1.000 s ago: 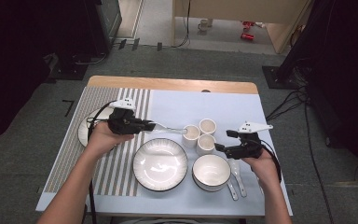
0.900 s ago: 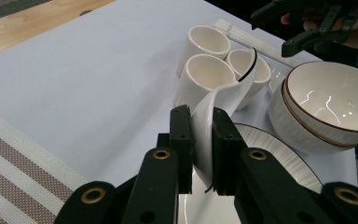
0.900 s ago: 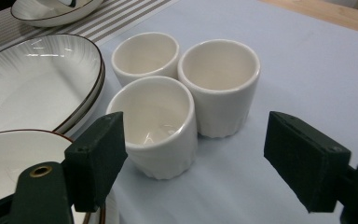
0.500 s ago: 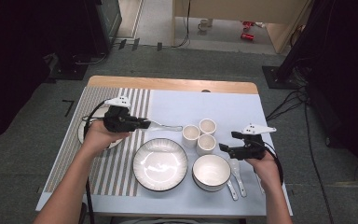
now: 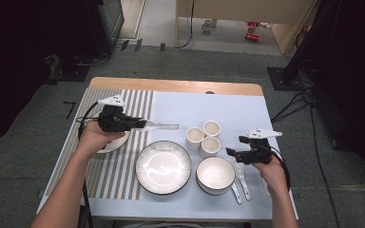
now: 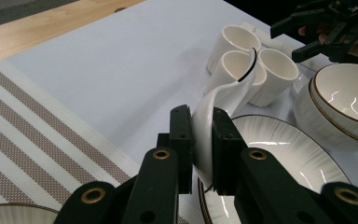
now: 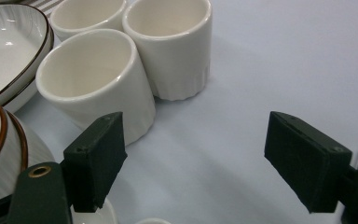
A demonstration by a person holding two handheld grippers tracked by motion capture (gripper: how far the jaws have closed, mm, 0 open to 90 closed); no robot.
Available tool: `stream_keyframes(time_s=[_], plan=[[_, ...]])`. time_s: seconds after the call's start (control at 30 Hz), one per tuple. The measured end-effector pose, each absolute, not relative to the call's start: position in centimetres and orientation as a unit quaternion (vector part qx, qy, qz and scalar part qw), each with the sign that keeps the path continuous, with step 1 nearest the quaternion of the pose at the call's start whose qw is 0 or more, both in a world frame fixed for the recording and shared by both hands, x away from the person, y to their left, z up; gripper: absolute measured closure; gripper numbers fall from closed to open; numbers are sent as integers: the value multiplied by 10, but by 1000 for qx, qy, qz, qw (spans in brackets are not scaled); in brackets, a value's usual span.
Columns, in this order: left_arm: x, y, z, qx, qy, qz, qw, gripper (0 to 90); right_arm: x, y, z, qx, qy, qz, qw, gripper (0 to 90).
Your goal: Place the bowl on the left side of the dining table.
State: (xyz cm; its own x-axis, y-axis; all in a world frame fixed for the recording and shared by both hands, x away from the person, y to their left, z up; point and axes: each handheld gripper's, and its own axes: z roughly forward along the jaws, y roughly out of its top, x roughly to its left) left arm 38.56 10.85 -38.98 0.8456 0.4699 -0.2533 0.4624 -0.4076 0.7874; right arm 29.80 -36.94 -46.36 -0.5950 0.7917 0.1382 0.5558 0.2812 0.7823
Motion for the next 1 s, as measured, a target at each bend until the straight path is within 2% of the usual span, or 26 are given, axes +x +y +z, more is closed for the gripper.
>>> stream_keyframes(time_s=[1.0], plan=[[397, 144, -392, 826, 310, 18, 470, 825, 297, -391, -476, 460, 774, 403, 160, 195]])
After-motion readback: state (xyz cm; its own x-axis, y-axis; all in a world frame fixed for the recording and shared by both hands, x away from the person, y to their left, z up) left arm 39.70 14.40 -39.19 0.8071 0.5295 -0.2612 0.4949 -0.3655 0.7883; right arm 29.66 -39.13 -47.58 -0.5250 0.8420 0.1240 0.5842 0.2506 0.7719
